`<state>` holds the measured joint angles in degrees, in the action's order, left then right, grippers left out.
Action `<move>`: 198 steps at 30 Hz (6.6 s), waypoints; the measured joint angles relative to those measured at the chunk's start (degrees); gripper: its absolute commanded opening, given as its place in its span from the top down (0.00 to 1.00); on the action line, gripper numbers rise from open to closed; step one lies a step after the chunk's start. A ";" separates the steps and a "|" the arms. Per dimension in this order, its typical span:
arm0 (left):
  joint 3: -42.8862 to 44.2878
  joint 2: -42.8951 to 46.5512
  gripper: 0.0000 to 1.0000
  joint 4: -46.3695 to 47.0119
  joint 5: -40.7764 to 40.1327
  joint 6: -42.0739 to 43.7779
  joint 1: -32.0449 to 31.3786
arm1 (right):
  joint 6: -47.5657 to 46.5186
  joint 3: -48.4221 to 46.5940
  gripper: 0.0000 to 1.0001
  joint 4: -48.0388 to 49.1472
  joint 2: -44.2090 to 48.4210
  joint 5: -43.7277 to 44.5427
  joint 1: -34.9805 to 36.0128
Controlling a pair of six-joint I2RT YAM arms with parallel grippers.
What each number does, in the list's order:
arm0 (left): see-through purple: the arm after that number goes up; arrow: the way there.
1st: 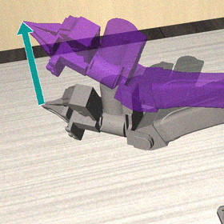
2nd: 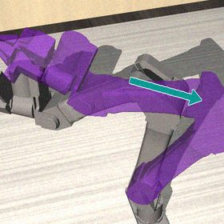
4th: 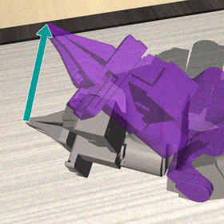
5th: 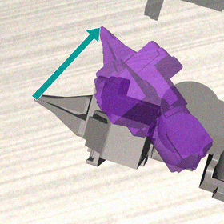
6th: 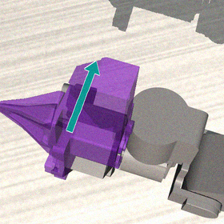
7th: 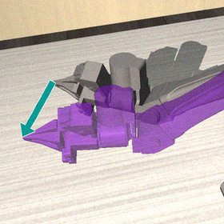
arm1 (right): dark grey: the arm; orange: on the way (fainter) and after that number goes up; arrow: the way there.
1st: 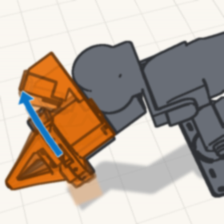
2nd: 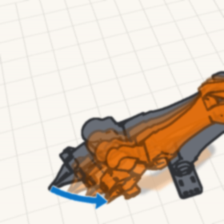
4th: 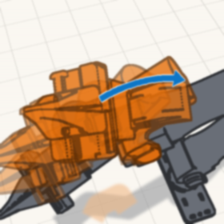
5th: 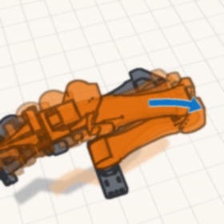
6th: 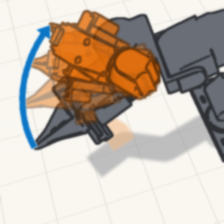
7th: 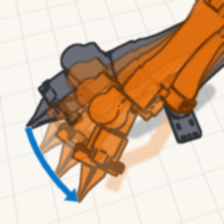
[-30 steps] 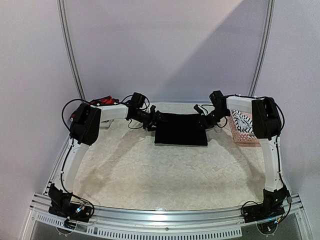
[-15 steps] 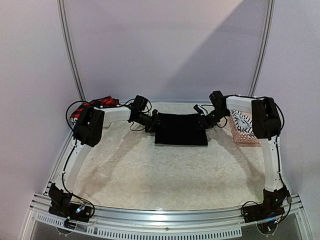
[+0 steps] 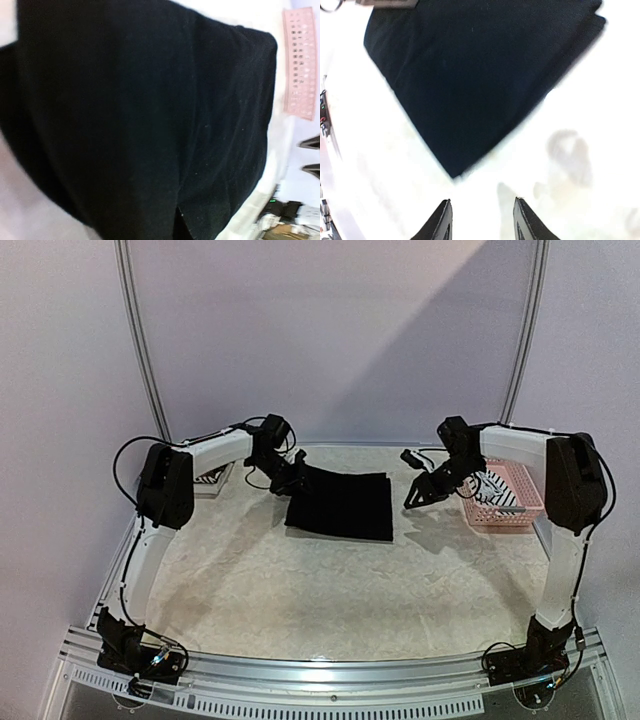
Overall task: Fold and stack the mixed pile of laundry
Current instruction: Pick up the square-folded T-shirt from the center of the board, then move the square folded T-shirt to the corner of the board, then adjust the square-folded T-shirt at the corner of the board.
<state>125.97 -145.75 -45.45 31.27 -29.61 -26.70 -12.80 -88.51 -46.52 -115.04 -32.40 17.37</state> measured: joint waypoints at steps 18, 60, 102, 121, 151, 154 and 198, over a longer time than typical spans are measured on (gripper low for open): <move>16.61 3.76 1.00 -26.51 -31.12 18.18 7.34 | -2.73 4.59 0.59 0.55 3.58 -1.81 0.20; 25.75 11.17 1.00 -25.59 -39.52 25.75 20.37 | -4.04 5.66 0.60 0.55 1.16 -2.21 0.22; 27.36 -2.78 0.55 -3.02 -54.23 36.46 28.11 | -4.26 5.66 0.61 0.31 -4.35 -2.05 1.38; 9.31 30.40 0.32 -5.55 -49.05 36.50 11.34 | -5.51 5.66 0.61 -0.37 -3.82 -3.28 1.38; -0.35 10.54 0.46 -13.20 -63.45 37.38 6.97 | -7.04 5.66 0.62 -2.51 -2.16 -6.29 1.38; -0.02 8.28 0.57 -13.14 -63.63 37.59 6.97 | -7.06 5.66 0.62 -2.60 -2.16 -6.36 1.38; -11.91 37.20 0.46 -15.04 -56.04 31.01 -2.73 | -7.69 2.73 0.58 -7.15 2.08 -8.41 -4.66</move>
<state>114.06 -108.55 -60.49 -24.77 1.41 -29.43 -20.49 -85.78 -53.67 -112.97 -40.82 12.71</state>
